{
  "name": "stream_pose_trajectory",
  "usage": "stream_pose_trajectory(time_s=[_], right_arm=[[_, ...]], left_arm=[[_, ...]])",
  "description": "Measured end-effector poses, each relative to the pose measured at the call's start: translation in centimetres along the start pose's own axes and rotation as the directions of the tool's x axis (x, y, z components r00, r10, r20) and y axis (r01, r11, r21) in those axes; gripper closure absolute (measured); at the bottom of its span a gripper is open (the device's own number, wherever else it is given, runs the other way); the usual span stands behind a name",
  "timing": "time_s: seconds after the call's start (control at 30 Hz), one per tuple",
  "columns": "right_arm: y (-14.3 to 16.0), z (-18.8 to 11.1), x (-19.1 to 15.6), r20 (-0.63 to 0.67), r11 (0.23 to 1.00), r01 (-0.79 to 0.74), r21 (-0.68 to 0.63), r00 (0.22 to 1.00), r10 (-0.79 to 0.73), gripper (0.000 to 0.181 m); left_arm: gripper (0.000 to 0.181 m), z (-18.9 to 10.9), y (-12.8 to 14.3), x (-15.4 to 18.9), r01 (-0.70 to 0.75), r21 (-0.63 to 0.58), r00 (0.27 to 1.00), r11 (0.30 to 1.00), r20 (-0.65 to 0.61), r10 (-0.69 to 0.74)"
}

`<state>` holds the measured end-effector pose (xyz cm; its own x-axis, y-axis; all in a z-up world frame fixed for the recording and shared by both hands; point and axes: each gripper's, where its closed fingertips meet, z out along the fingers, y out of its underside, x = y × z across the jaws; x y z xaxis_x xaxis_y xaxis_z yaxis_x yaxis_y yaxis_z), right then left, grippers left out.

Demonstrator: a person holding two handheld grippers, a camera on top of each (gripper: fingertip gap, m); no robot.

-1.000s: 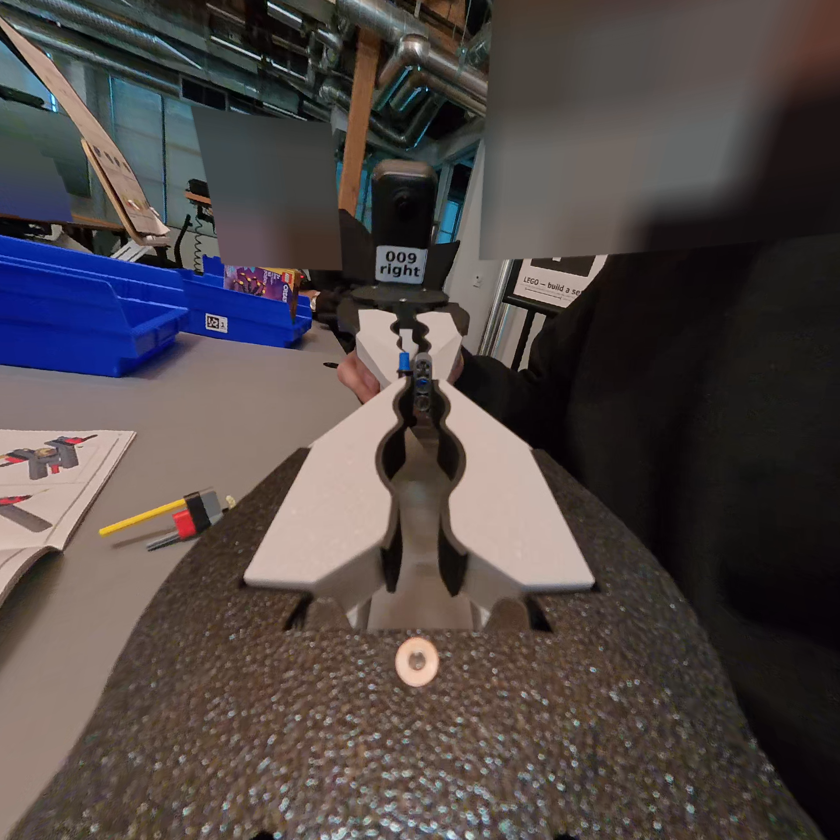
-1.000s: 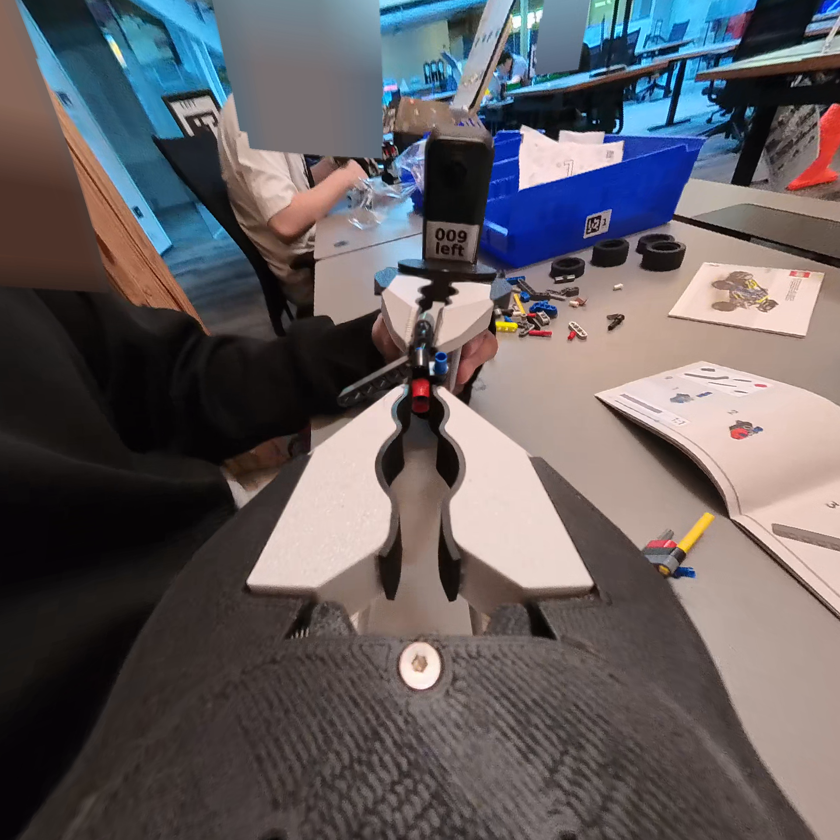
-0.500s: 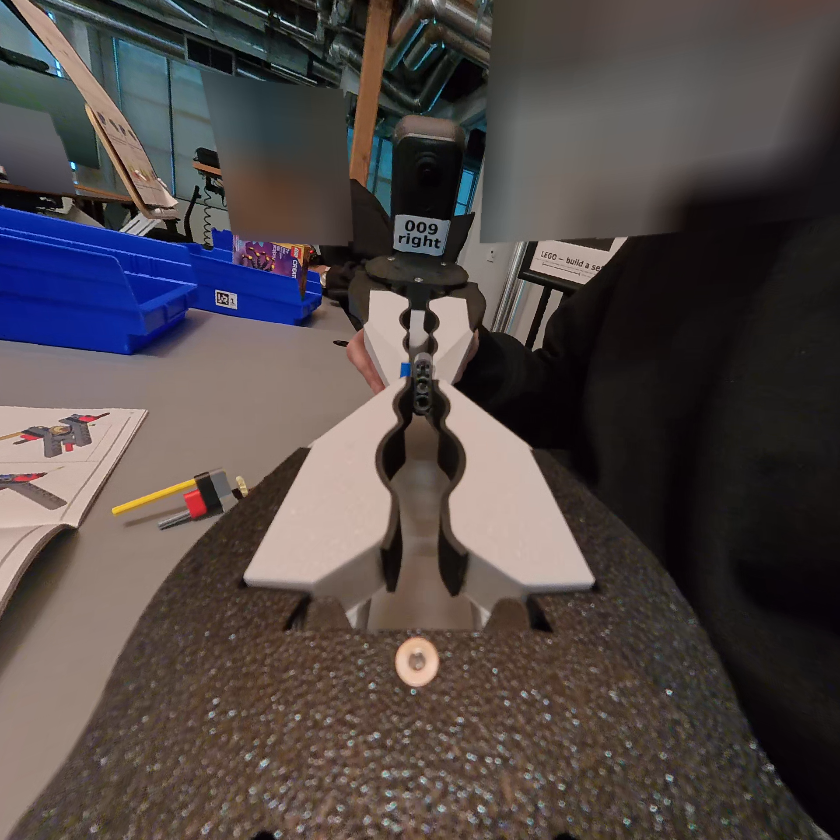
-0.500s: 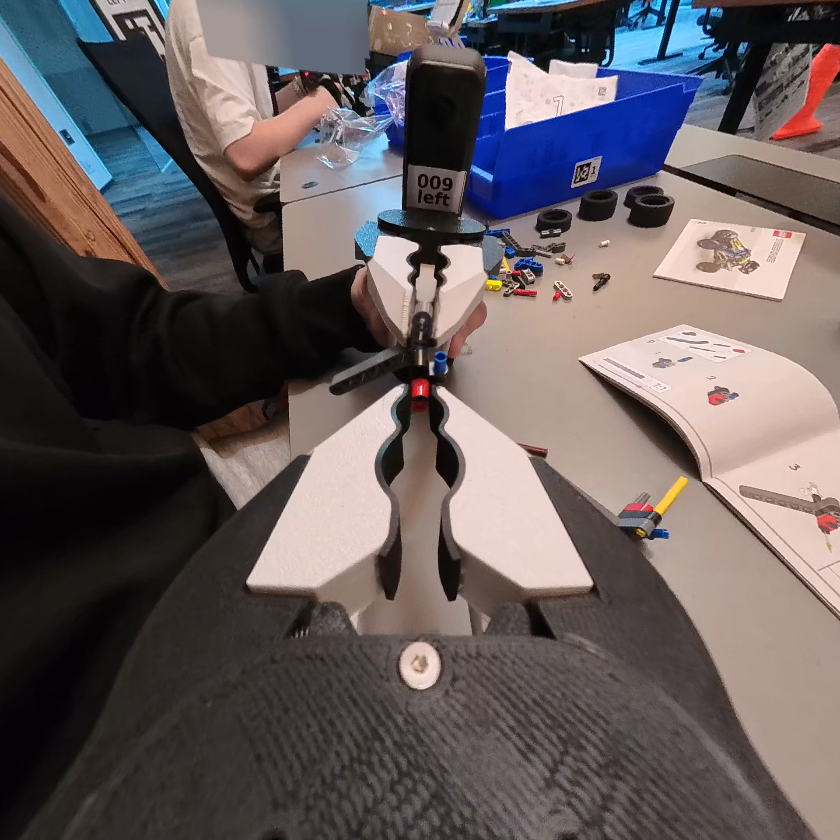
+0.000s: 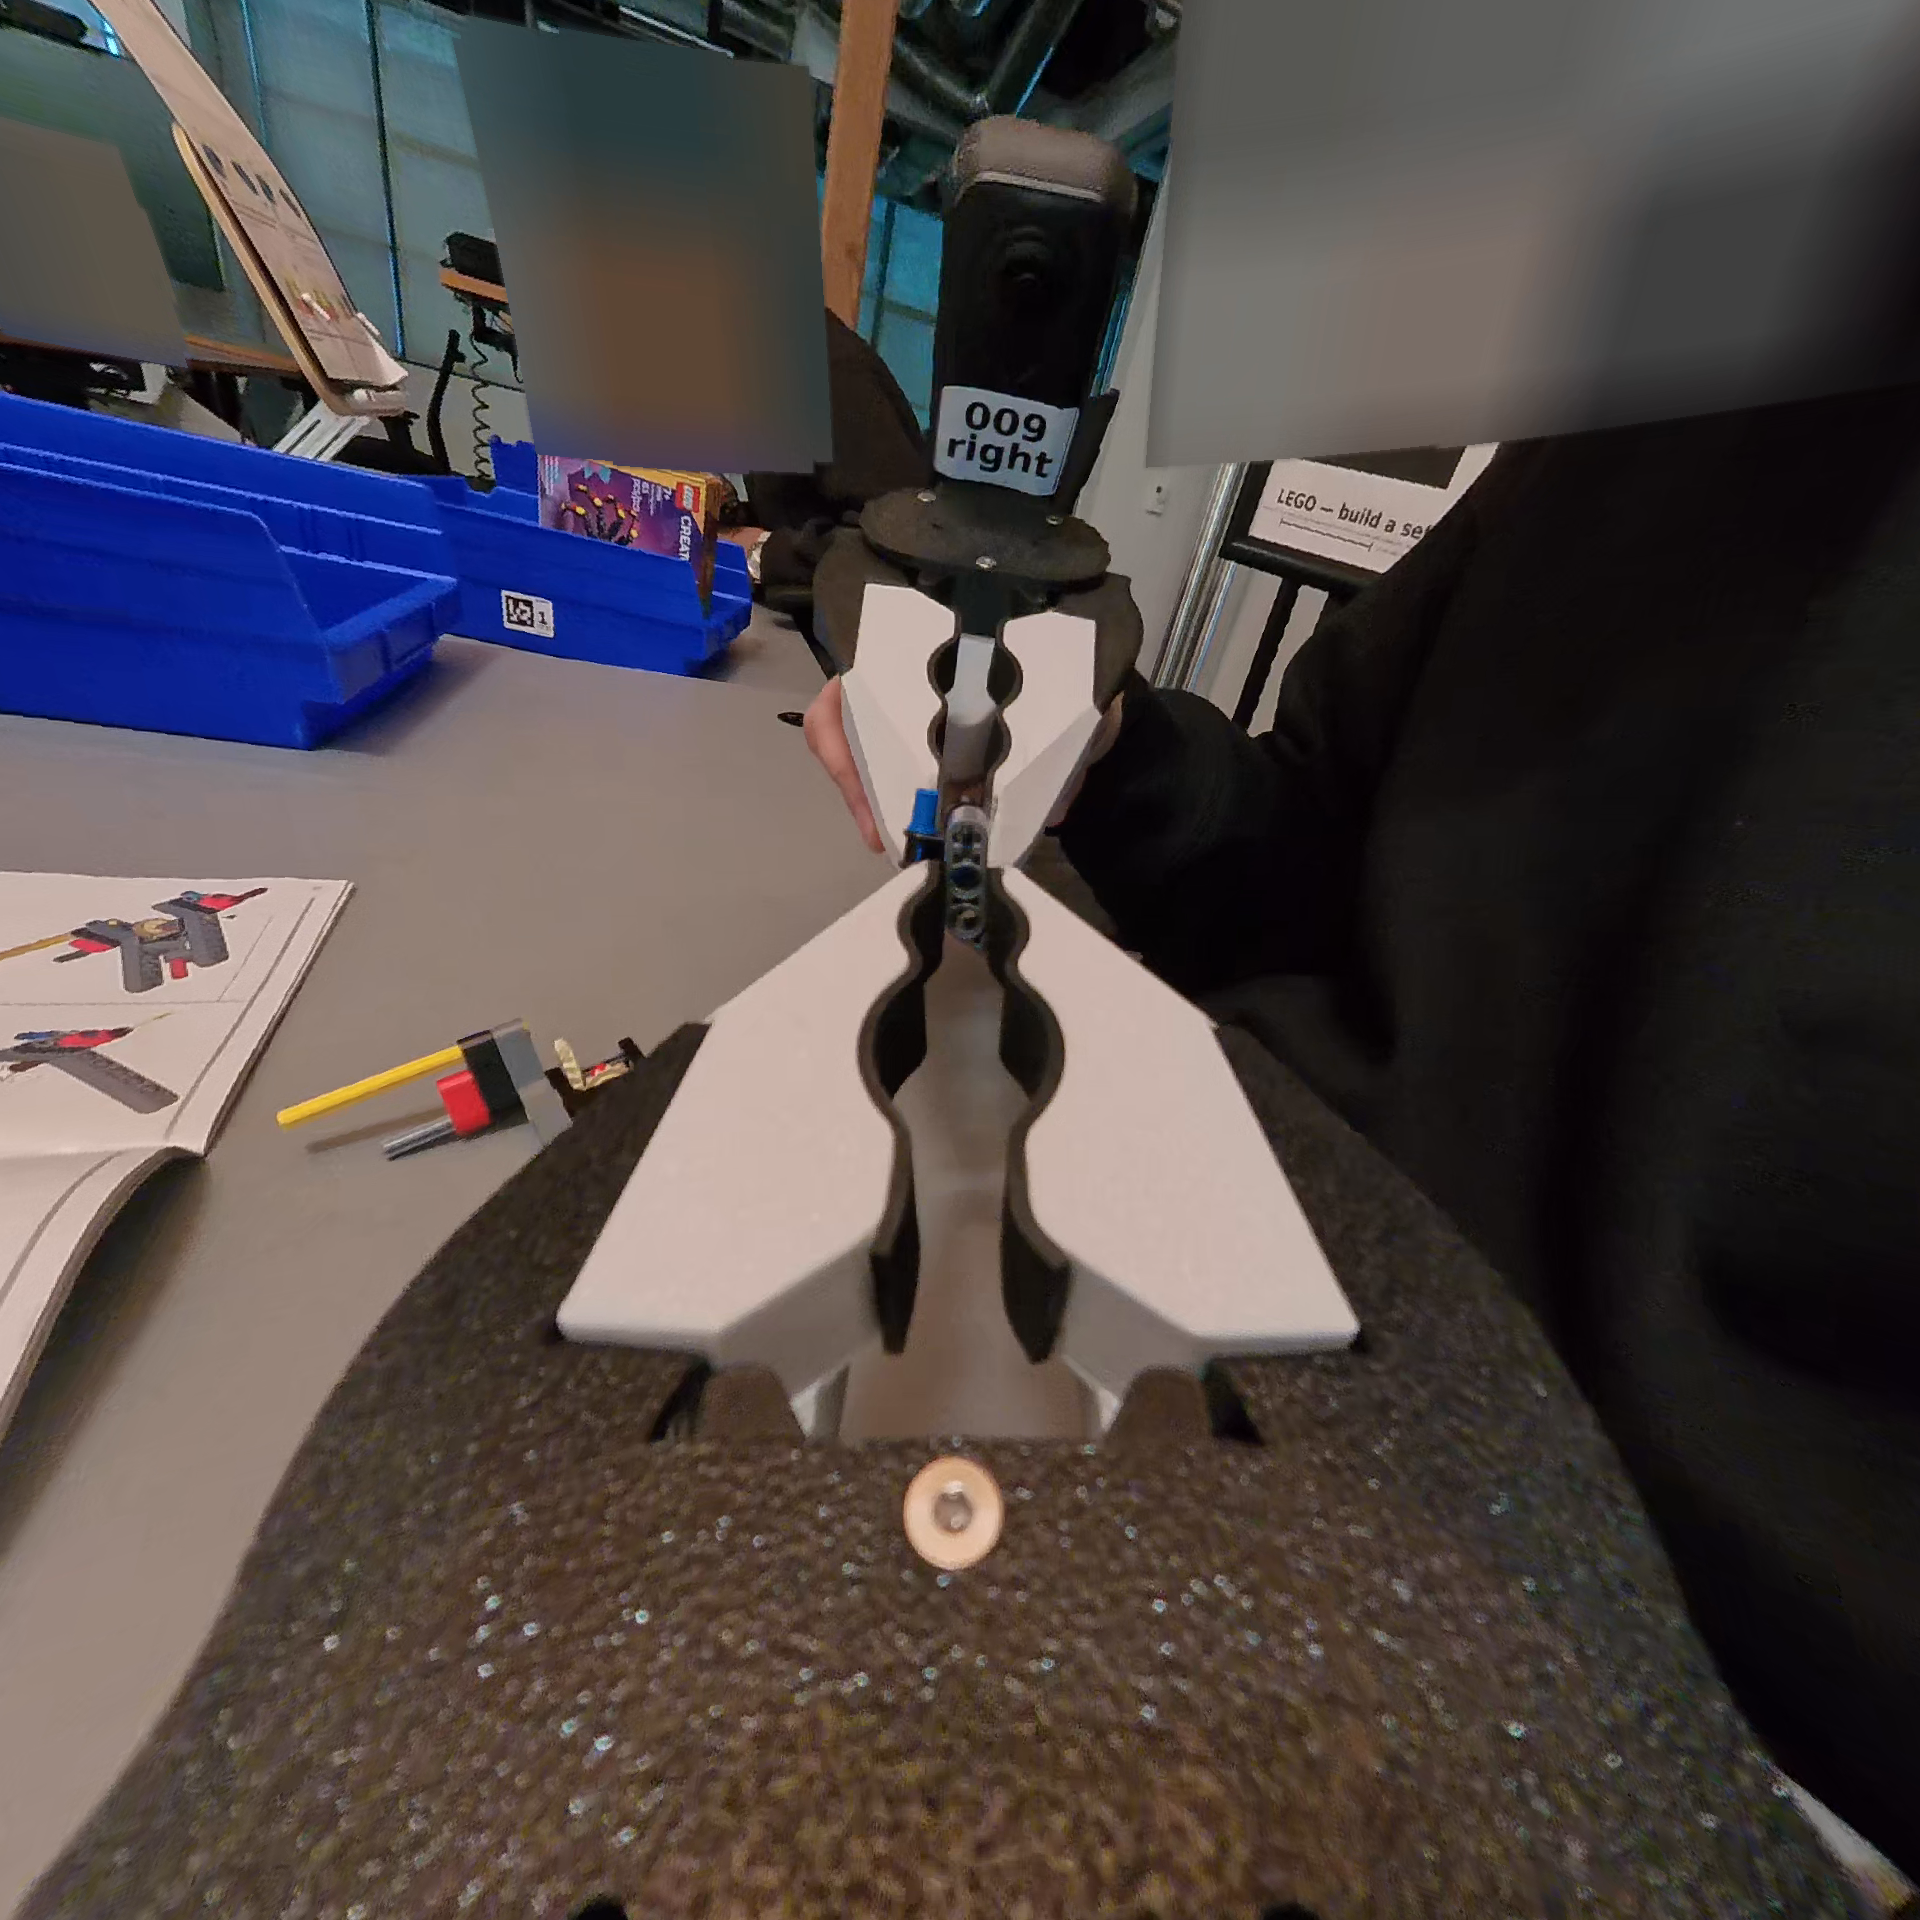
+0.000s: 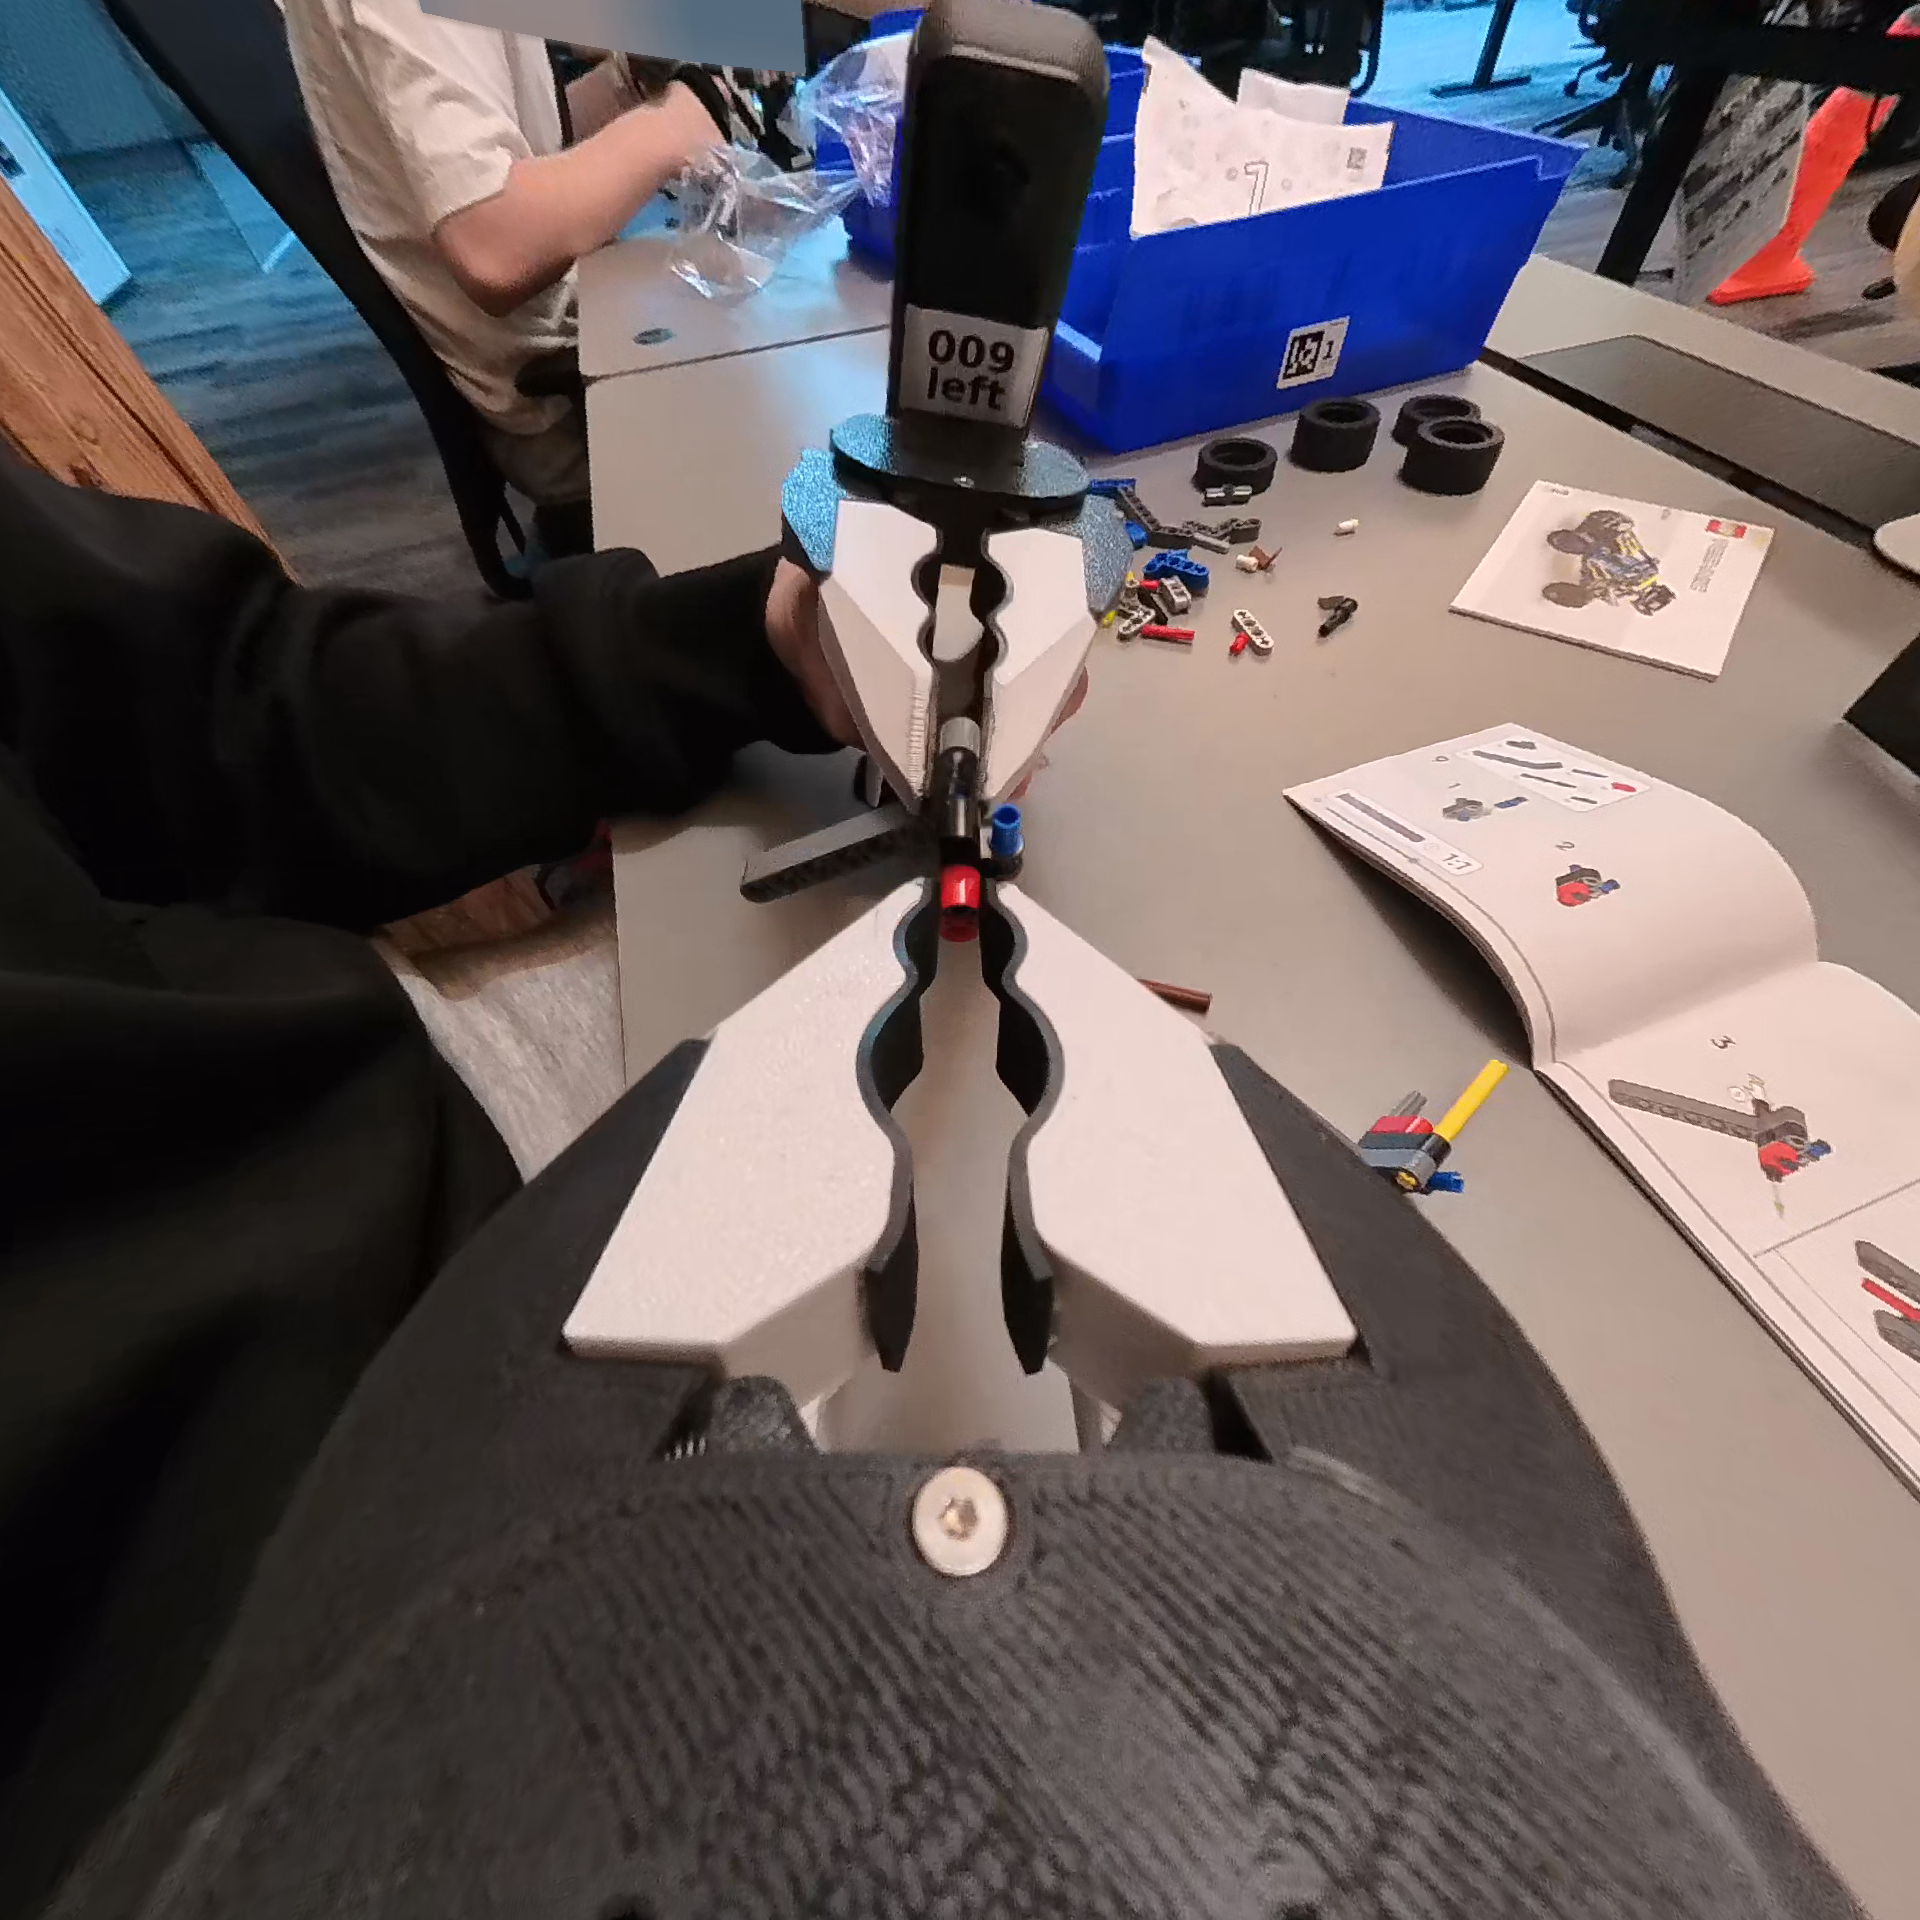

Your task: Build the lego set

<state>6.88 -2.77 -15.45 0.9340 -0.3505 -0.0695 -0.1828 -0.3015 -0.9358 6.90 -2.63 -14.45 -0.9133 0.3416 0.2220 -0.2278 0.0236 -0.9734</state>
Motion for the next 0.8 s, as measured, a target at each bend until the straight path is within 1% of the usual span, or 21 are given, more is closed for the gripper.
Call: stream_pose_trajectory(time_s=[0.07,0.2,0.3,0.43,0.5,0.53,0.57,0.67,0.77,0.8], right_arm=[[0.0,0.0,0.1,-0.011,1.0,0.003,-0.006,1.0,-0.003,0.176],[0.7,-0.1,0.2,-0.008,0.999,-0.01,-0.038,1.0,0.01,0.176],[0.9,0.0,0.2,0.023,0.998,-0.05,-0.025,0.998,0.051,0.176],[0.7,0.1,-0.3,0.119,0.989,-0.145,0.018,0.983,0.142,0.176],[1.3,0.2,-0.6,0.148,0.984,-0.178,-0.023,0.973,0.179,0.176],[1.7,0.2,-0.5,0.138,0.983,-0.179,-0.044,0.973,0.183,0.176],[1.9,0.3,-0.4,0.123,0.983,-0.171,-0.06,0.976,0.178,0.176],[2.1,0.3,-0.4,0.07,0.993,-0.07,-0.1,0.995,0.077,0.176],[3.9,0.5,-0.3,0.025,0.972,0.022,-0.234,1.0,-0.017,0.176],[4.2,0.5,0.1,0.0,0.966,0.056,-0.251,0.998,-0.058,0.176]], left_arm=[[0.176,0.1,0.1,-0.2,0.002,-0.01,1.0,1.0,0.01,-0.002],[0.176,0.3,0.7,-0.5,0.001,-0.072,0.999,0.997,0.045,0.003],[0.176,0.4,0.9,-0.6,0.004,-0.101,0.998,0.995,0.059,0.002],[0.176,0.4,0.8,-0.1,0.019,-0.089,1.0,0.996,0.022,-0.017],[0.176,0.5,1.4,0.0,0.011,-0.126,1.0,0.992,0.015,-0.009],[0.176,0.5,1.8,-0.1,0.009,-0.146,1.0,0.989,0.022,-0.006],[0.176,0.6,2.0,-0.2,0.014,-0.158,1.0,0.987,0.029,-0.01],[0.176,0.6,2.2,-0.1,0.032,-0.171,0.999,0.985,0.022,-0.029],[0.176,0.7,4.0,-0.5,-0.003,-0.299,0.998,0.954,0.057,0.021],[0.176,0.7,4.3,-0.8,-0.015,-0.328,0.996,0.944,0.08,0.044]])
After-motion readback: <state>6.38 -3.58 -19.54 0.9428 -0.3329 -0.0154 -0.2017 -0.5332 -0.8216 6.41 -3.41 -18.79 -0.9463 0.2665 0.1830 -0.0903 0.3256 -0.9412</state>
